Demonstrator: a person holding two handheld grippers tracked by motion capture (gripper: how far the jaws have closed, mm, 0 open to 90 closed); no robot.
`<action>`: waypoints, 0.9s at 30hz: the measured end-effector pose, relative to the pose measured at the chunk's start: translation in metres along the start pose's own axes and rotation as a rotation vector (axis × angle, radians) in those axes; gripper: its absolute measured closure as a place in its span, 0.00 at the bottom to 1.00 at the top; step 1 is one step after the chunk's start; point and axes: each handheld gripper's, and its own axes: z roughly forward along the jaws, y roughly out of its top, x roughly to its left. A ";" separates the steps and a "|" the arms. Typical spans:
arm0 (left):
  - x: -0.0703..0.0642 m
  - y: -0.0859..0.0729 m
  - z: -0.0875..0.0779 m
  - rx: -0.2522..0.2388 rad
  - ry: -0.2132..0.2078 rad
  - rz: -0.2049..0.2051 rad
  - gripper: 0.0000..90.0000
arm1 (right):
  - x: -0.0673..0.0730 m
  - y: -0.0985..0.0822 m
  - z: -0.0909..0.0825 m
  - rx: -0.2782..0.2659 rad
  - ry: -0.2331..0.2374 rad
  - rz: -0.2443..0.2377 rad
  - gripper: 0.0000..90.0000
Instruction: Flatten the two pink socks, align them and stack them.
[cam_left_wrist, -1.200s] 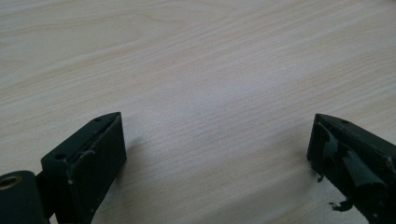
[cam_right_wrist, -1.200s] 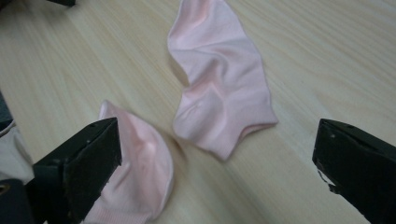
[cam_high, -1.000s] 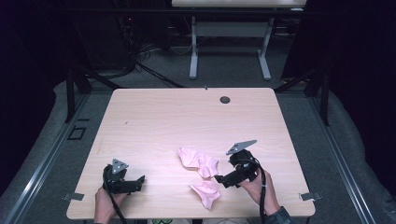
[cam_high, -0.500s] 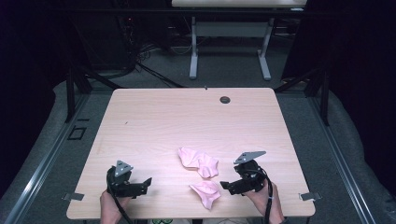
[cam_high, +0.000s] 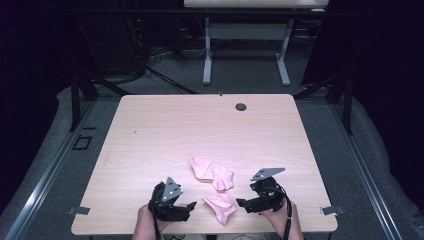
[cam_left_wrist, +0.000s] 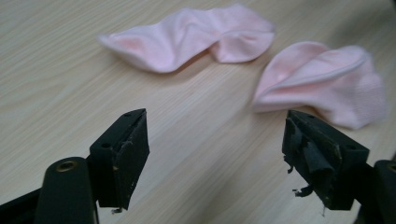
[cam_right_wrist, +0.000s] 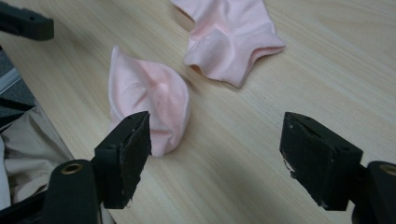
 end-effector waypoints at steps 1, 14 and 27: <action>-0.003 0.003 0.002 -0.002 -0.018 0.010 0.32 | -0.001 -0.001 0.000 -0.006 0.001 0.010 0.28; -0.045 0.038 0.037 0.088 -0.172 0.227 0.56 | -0.007 -0.007 0.001 -0.003 -0.002 0.053 0.30; -0.054 0.032 0.055 0.114 -0.197 0.281 0.98 | -0.004 0.008 0.016 0.029 0.012 0.015 0.44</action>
